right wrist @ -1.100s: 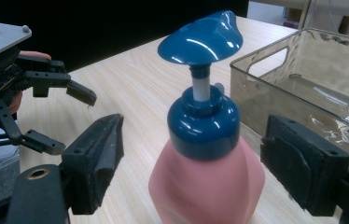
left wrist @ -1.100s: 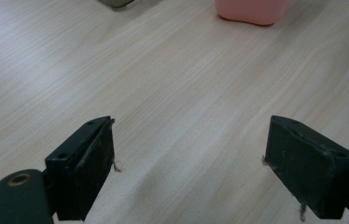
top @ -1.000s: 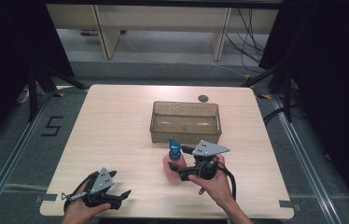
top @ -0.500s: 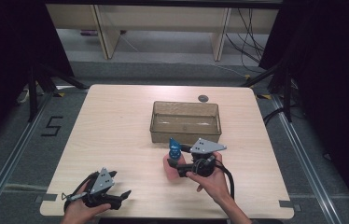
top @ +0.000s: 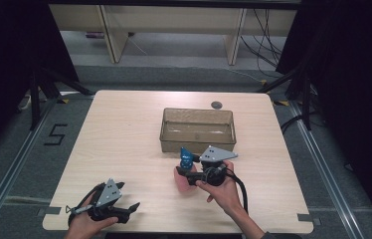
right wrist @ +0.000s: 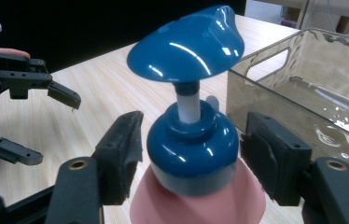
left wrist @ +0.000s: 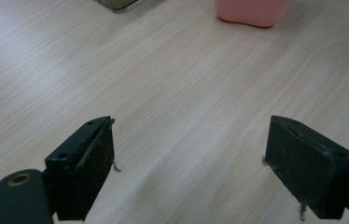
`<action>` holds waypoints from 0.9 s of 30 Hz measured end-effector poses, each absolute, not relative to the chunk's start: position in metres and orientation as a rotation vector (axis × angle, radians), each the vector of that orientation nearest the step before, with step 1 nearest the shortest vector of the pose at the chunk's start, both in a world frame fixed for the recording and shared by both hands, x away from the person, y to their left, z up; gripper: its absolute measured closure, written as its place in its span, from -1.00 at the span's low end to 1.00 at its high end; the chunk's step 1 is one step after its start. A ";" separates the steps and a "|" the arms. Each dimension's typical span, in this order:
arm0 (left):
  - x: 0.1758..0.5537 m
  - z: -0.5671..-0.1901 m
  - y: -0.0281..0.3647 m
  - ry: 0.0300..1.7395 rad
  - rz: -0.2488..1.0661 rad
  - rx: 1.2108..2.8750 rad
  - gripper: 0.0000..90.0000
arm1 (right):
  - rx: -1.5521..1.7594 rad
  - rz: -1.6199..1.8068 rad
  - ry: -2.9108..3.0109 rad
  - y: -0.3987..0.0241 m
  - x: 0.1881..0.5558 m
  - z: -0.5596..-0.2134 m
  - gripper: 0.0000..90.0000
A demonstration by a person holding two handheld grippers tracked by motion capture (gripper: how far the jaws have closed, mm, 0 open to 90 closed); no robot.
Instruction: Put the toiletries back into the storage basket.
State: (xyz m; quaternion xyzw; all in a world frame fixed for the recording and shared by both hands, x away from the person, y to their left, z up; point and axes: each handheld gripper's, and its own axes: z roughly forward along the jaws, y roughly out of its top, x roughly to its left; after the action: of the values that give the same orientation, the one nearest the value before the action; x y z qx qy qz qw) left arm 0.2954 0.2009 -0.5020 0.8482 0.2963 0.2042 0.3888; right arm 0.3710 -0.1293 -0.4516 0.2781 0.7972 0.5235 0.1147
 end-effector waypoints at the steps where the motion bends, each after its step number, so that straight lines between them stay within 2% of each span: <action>1: 0.295 -0.502 0.201 0.745 0.500 2.167 -0.66 | 0.828 1.550 2.335 -0.128 0.371 -0.453 -0.11; 19: 0.295 -0.502 0.201 0.752 0.516 2.156 -0.66 | 0.770 1.478 2.312 -0.122 0.367 -0.451 0.17; 27: 0.297 -0.501 0.202 0.751 0.518 2.153 -0.66 | 0.778 1.463 2.294 -0.120 0.365 -0.450 0.18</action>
State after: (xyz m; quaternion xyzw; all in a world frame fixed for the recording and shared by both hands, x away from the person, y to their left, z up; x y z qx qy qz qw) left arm 0.2966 0.2021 -0.5011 0.8475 0.2956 0.2039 0.3908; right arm 0.3649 -0.1199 -0.4503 0.2716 0.8008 0.5108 0.1550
